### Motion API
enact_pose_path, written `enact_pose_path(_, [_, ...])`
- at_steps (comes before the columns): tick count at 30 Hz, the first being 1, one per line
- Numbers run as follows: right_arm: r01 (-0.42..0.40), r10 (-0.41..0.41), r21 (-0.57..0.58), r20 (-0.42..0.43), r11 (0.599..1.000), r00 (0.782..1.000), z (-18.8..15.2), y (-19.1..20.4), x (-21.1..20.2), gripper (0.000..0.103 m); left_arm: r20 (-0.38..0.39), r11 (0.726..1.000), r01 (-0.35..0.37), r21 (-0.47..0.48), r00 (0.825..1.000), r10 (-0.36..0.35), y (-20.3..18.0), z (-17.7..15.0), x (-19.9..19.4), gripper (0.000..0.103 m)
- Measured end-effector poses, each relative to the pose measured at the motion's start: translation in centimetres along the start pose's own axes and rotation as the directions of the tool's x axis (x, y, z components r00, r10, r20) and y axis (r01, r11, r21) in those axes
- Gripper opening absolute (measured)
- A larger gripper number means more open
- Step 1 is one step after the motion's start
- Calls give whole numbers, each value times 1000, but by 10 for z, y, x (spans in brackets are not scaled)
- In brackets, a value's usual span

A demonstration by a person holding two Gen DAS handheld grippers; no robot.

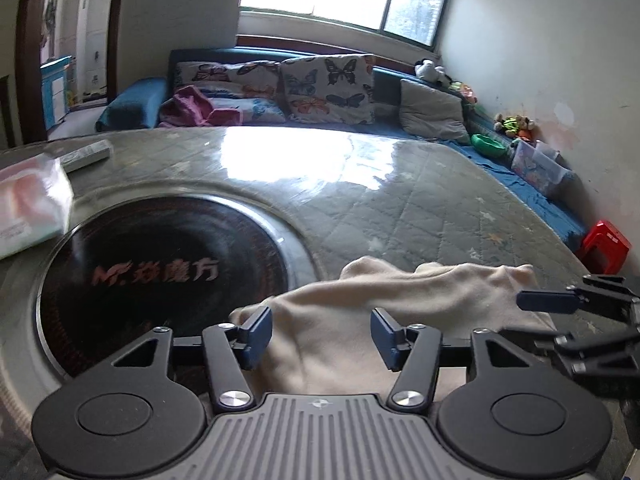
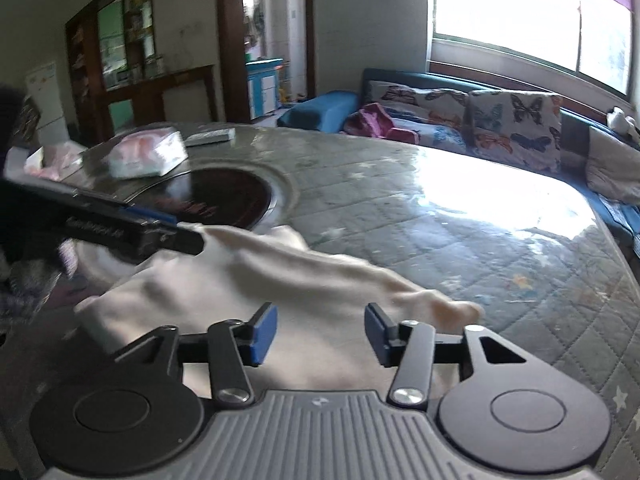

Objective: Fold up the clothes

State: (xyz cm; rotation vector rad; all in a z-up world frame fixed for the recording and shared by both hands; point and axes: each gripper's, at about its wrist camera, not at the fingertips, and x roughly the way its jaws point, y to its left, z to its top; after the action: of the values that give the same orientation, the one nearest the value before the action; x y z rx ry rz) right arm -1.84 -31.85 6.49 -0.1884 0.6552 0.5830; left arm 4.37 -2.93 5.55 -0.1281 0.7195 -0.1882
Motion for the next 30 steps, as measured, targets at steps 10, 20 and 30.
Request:
enact_pose_path(10, [-82, 79, -145, -29, 986, 996, -5, 59, -5, 60, 6, 996, -70, -58, 998, 70, 22, -18, -26, 82])
enact_pose_path(20, [-151, 142, -344, -51, 927, 989, -8, 119, 3, 60, 9, 977, -135, -164, 990, 138, 50, -28, -43, 90])
enact_pose_path(30, [-138, 123, -559, -64, 818, 990, -16, 175, 27, 45, 10, 955, -79, -285, 996, 86, 61, -30, -52, 88])
